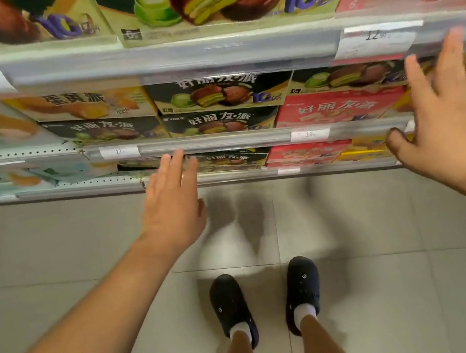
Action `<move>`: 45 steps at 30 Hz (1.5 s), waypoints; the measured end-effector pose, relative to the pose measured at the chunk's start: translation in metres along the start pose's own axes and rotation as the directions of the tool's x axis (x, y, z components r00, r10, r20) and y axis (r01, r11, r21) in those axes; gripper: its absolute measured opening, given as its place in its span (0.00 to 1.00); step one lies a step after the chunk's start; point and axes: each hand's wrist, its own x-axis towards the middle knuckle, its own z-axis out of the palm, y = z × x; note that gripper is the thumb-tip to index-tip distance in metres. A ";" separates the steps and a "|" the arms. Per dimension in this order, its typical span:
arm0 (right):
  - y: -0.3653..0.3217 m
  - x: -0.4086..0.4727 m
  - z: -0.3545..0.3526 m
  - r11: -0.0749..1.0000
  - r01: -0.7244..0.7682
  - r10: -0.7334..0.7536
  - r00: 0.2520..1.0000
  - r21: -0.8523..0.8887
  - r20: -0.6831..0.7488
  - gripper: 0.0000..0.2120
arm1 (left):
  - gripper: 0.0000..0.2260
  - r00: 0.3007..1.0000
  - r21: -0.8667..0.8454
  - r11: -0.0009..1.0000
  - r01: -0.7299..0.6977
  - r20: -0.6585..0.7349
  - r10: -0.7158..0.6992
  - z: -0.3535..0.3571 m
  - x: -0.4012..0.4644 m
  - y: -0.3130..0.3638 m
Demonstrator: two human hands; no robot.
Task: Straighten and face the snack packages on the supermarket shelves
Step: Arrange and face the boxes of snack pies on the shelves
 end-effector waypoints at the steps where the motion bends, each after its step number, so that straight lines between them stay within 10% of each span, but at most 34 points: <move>1: -0.003 -0.004 0.007 1.000 0.015 -0.015 1.000 0.008 0.017 0.47 | 0.36 0.998 -0.008 1.000 0.028 -0.055 -0.029 -0.002 0.007 -0.009; 10: -0.097 -0.011 0.076 0.970 0.109 -0.169 0.943 0.215 0.285 0.41 | 0.27 0.897 0.274 0.912 0.306 -0.403 -0.180 -0.056 0.099 -0.106; 28: -0.191 0.004 0.077 0.882 0.083 -0.242 0.925 0.464 0.294 0.39 | 0.22 0.940 0.226 0.967 -0.120 -0.288 0.184 -0.087 0.085 -0.143; 34: -0.221 -0.005 0.064 0.815 0.075 -0.312 0.892 0.575 0.327 0.48 | 0.15 0.964 -0.297 0.949 -0.110 -0.264 0.029 -0.071 0.012 -0.101; 45: -0.133 -0.087 -0.075 0.767 -0.261 0.086 0.947 0.586 0.310 0.34 | 0.35 0.767 0.035 0.784 -0.620 -0.184 0.614 -0.135 -0.047 0.064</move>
